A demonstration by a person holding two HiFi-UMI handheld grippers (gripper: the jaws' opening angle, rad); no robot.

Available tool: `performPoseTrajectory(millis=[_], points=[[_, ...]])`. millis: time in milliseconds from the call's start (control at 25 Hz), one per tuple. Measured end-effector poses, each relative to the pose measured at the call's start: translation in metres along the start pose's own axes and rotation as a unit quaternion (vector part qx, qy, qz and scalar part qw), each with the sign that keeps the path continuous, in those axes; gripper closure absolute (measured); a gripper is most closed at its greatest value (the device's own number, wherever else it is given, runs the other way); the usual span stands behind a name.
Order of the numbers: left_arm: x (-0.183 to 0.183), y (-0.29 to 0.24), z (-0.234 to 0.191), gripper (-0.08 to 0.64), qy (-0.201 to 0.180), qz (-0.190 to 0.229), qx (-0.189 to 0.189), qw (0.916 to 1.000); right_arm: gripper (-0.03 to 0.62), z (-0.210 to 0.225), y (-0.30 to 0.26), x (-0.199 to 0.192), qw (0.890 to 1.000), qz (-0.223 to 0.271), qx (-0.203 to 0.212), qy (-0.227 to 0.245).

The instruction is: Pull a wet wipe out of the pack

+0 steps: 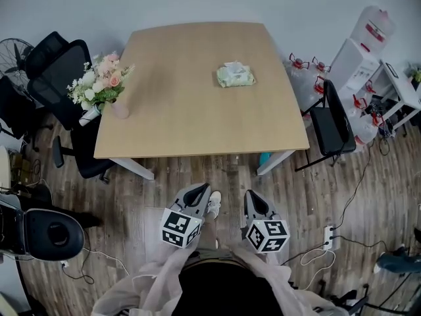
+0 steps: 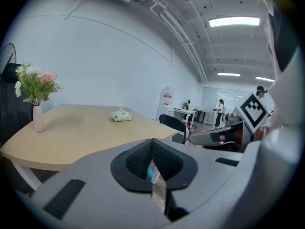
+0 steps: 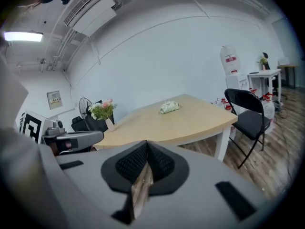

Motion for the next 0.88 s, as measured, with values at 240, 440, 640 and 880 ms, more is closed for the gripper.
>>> performPoseTrajectory(millis=[240,440,640,880], points=[[0.021,-0.042,-0.021,0.549,-0.002,-0.004,-0.006,1.0000,0.581,0.023,-0.033,0.025,1.000,-0.004,-0.009,-0.004],[0.034,-0.072,-0.042,0.549,-0.001,-0.009,-0.009,0.9999,0.581,0.039,-0.066,0.046,1.000,-0.006,-0.013,-0.006],[0.047,-0.099,-0.064,0.549,0.003,-0.013,-0.011,0.9999,0.581,0.051,-0.097,0.068,1.000,-0.005,-0.017,-0.005],[0.065,-0.132,-0.087,0.549,0.001,-0.008,-0.020,0.9998,0.580,0.058,-0.132,0.090,1.000,-0.004,-0.017,0.000]])
Point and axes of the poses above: the fingertips, and each gripper's own axes: y backward along the fingers, z to its right, x out of its top, the point moved 4 cm from there along y, backward along the fingers
